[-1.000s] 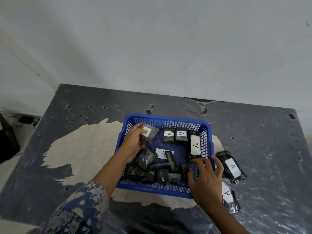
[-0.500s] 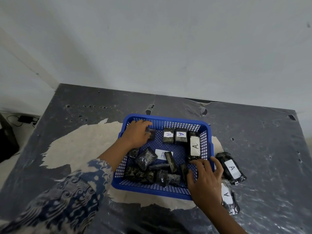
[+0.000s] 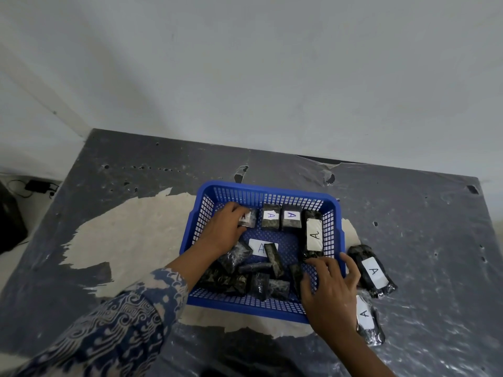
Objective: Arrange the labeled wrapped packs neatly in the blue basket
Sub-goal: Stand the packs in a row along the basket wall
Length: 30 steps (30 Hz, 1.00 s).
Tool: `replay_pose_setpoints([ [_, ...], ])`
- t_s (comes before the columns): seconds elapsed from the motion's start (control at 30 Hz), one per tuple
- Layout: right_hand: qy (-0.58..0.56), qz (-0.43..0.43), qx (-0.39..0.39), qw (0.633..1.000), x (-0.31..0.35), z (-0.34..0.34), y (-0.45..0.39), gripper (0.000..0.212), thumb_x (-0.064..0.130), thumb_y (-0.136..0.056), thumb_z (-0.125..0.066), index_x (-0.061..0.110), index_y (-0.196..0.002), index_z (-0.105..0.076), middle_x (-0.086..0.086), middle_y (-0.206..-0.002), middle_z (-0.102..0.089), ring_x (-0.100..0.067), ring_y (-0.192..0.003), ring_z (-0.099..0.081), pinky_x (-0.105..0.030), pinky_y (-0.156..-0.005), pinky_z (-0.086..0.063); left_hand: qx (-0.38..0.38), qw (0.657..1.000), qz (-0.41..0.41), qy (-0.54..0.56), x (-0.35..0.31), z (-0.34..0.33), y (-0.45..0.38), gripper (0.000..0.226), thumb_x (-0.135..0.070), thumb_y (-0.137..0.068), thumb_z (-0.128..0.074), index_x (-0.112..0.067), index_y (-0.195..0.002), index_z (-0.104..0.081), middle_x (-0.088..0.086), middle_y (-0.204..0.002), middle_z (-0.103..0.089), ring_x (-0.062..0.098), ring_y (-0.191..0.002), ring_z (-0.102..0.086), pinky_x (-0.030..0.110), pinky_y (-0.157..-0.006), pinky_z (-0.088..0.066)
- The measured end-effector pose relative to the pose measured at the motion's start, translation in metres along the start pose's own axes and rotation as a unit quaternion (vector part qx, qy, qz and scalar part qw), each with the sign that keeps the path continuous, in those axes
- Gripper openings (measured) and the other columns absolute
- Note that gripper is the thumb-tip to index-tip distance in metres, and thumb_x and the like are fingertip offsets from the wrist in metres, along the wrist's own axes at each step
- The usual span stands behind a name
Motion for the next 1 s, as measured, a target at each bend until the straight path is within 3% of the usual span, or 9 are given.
replay_pose_setpoints([
  [0.27, 0.001, -0.01, 0.002, 1.0, -0.002, -0.001, 0.001, 0.03, 0.023, -0.079, -0.077, 0.021, -0.108, -0.068, 0.002, -0.109, -0.066, -0.036, -0.135, -0.038, -0.041, -0.115, -0.022, -0.016, 0.999, -0.003, 0.028, -0.011, -0.008, -0.008, 0.044, -0.013, -0.087, -0.073, -0.019, -0.129, -0.06, 0.005, -0.129, -0.052, 0.026, -0.115, -0.056, 0.04, -0.097, -0.049],
  [0.47, -0.003, -0.018, 0.008, 1.0, -0.001, -0.002, 0.001, 0.031, 0.023, -0.079, -0.077, 0.02, -0.108, -0.069, 0.002, -0.11, -0.066, -0.038, -0.135, -0.039, -0.041, -0.113, -0.023, -0.019, 0.999, -0.004, 0.027, -0.011, -0.011, -0.007, 0.045, -0.013, -0.087, -0.072, -0.019, -0.13, -0.06, 0.006, -0.131, -0.052, 0.027, -0.118, -0.053, 0.044, -0.099, -0.048],
  [0.6, 0.001, -0.012, 0.008, 1.0, -0.001, 0.0, 0.0, 0.03, 0.023, -0.079, -0.077, 0.02, -0.108, -0.069, 0.002, -0.109, -0.067, -0.037, -0.135, -0.04, -0.041, -0.115, -0.021, 0.017, 1.0, -0.007, 0.021, -0.012, -0.007, -0.005, 0.052, -0.022, -0.088, -0.073, -0.02, -0.136, -0.055, 0.005, -0.137, -0.049, 0.026, -0.124, -0.05, 0.044, -0.103, -0.046],
  [0.7, 0.006, 0.0, 0.005, 1.0, -0.001, 0.001, -0.001, 0.029, 0.022, -0.079, -0.077, 0.019, -0.107, -0.07, 0.001, -0.107, -0.068, -0.037, -0.133, -0.042, -0.041, -0.117, -0.02, 0.005, 0.999, -0.027, 0.019, -0.008, 0.02, -0.002, 0.043, -0.02, -0.094, -0.065, -0.019, -0.135, -0.056, 0.005, -0.135, -0.057, 0.024, -0.123, -0.054, 0.039, -0.105, -0.044],
  [0.8, 0.005, 0.001, 0.007, 1.0, 0.0, 0.001, 0.0, 0.029, 0.022, -0.078, -0.077, 0.018, -0.106, -0.07, 0.0, -0.108, -0.068, -0.038, -0.133, -0.042, -0.041, -0.117, -0.019, -0.034, 0.995, -0.046, -0.077, 0.002, 0.061, 0.004, 0.028, -0.015, -0.095, -0.059, -0.021, -0.121, -0.068, 0.002, -0.117, -0.072, 0.024, -0.105, -0.065, 0.038, -0.093, -0.05],
  [0.87, 0.006, 0.003, 0.007, 1.0, 0.0, 0.0, 0.0, 0.03, 0.021, -0.078, -0.078, 0.018, -0.106, -0.07, -0.001, -0.108, -0.069, -0.039, -0.133, -0.042, -0.042, -0.117, -0.02, -0.007, 0.977, -0.076, -0.198, 0.003, 0.071, 0.012, 0.026, -0.018, -0.093, -0.057, -0.026, -0.114, -0.071, 0.0, -0.108, -0.074, 0.023, -0.095, -0.066, 0.037, -0.086, -0.051],
  [1.0, 0.008, 0.005, 0.011, 1.0, 0.001, 0.001, 0.0, 0.032, 0.021, -0.076, -0.08, 0.017, -0.106, -0.071, -0.002, -0.108, -0.069, -0.04, -0.133, -0.042, -0.043, -0.116, -0.021, 0.1, 0.913, -0.111, -0.38, 0.007, 0.048, 0.032, 0.037, -0.03, -0.088, -0.063, -0.023, -0.125, -0.06, 0.002, -0.12, -0.067, 0.026, -0.112, -0.055, 0.038, -0.096, -0.04],
])
Point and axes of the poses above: each hand's wrist, its own y-axis away from the middle knuckle, its own z-axis out of the back of the hand, x = y × z, the point moved 6 cm from there along -y, towards the middle knuckle
